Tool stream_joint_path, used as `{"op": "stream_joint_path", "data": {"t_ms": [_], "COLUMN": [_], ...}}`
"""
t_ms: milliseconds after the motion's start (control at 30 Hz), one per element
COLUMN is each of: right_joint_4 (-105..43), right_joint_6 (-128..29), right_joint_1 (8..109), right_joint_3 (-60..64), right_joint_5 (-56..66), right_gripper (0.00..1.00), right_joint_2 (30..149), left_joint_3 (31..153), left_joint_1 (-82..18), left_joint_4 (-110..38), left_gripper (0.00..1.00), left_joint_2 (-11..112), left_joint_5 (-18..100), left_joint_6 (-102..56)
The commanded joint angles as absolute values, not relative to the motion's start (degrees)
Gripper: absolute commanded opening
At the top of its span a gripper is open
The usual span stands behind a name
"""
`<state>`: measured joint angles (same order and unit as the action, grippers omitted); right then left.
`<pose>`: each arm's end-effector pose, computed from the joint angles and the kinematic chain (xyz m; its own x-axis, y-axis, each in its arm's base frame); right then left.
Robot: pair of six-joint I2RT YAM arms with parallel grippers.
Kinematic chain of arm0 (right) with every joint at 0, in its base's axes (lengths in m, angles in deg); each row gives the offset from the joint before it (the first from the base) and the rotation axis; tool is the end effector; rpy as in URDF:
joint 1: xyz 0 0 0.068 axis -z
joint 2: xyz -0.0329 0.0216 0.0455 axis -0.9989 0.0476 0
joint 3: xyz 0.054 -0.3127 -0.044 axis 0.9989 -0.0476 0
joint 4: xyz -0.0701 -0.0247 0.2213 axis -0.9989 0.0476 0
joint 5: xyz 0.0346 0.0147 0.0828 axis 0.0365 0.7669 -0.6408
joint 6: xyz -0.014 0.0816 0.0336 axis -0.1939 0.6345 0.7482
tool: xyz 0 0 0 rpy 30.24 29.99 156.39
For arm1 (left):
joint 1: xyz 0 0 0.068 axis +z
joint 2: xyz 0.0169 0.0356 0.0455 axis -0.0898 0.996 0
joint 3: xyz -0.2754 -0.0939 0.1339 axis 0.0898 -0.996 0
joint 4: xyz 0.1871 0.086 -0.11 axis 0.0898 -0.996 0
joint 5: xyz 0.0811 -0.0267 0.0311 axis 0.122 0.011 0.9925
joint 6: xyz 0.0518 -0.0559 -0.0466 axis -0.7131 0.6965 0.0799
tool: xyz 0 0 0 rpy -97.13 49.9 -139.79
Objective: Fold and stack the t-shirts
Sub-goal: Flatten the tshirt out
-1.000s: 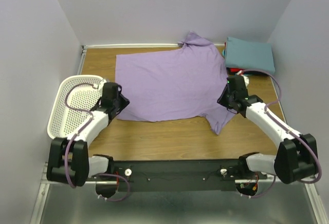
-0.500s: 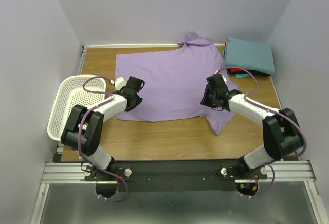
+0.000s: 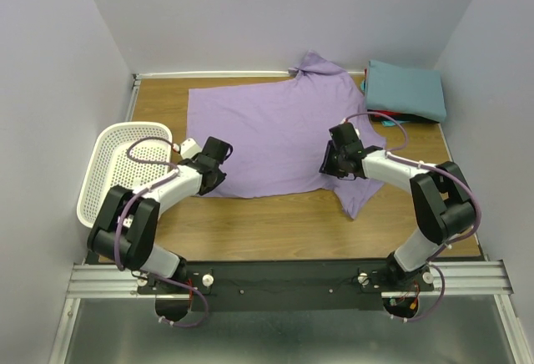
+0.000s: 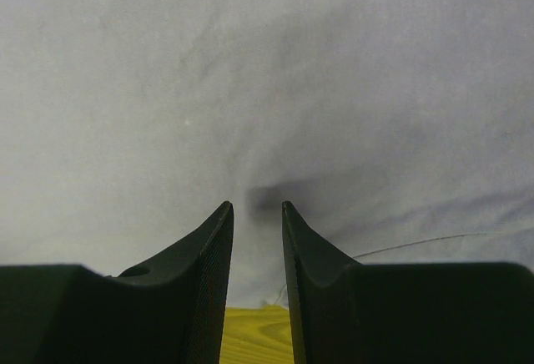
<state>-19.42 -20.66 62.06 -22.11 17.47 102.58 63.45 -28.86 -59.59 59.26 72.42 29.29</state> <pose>0.3013 0.1350 0.1966 -0.8272 0.2499 -0.5033 0.1181 0.9530 0.2791 0.2509 -0.0759 0.1989 -0.5403 -0.6640 -0.5170 -0.6389 0.7235 -0.2615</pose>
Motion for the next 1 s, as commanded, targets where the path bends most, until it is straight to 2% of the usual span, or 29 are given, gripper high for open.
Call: {"op": "stream_joint_path", "data": {"t_ms": [0, 600, 733, 967], "right_joint_4": [-21.6, -22.0, -21.9, -18.2], "right_joint_6": [-20.9, -21.0, -20.3, -18.1], "right_joint_1": [61.6, 61.5, 61.5, 62.2], "right_joint_3": [-21.2, -24.0, -25.3, -29.7], "right_joint_5": [15.6, 15.5, 18.3, 28.3], "right_gripper": [0.37, 0.37, 0.38, 0.38], "right_joint_2": [103.4, 99.8, 97.3, 88.1], "left_joint_3": [61.8, 50.8, 49.5, 52.8], "left_joint_1": [-29.0, -29.0, -29.0, -29.0], "left_joint_4": [-62.4, -66.9, -63.4, -56.1], "left_gripper": [0.31, 0.31, 0.31, 0.27], "left_joint_2": [55.9, 35.0, 30.3, 41.5], "left_joint_5": [75.4, 69.2, 69.0, 67.2], "left_joint_6": [30.5, 33.1, 33.2, 30.1]}}
